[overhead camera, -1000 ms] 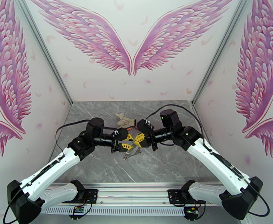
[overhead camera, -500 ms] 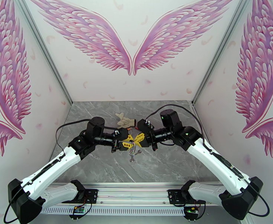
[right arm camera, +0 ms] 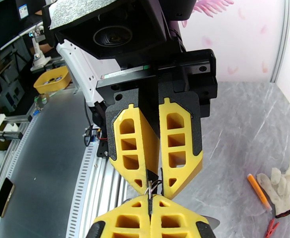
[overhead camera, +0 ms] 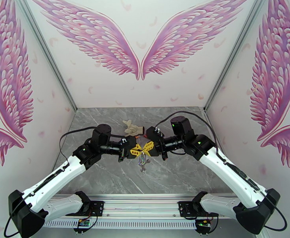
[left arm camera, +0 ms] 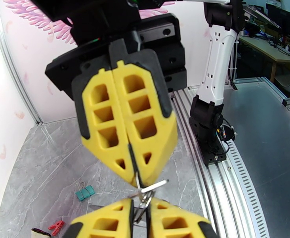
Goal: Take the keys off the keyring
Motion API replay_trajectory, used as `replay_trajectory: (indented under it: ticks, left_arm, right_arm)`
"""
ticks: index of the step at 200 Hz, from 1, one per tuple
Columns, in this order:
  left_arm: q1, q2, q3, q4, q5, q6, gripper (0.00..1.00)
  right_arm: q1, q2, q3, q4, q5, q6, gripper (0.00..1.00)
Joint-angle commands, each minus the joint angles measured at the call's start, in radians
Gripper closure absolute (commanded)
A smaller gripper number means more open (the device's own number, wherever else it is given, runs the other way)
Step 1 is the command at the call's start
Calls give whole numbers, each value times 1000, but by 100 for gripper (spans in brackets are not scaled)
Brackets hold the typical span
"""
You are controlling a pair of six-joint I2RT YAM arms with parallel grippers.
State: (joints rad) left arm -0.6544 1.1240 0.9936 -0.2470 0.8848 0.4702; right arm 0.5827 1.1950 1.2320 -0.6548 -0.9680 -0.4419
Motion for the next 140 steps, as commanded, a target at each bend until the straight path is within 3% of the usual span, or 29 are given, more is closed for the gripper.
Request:
replay_trajectory:
  ticks: [1,140]
  left_arm:
    - [7,-16,11,-17,-7,6,87]
    - [45,-97,-41,72,10,-61,100]
  right_arm:
    - [0,-25,1,21,-2,15,100]
    - [-1,-84,-62,24,47,49,100]
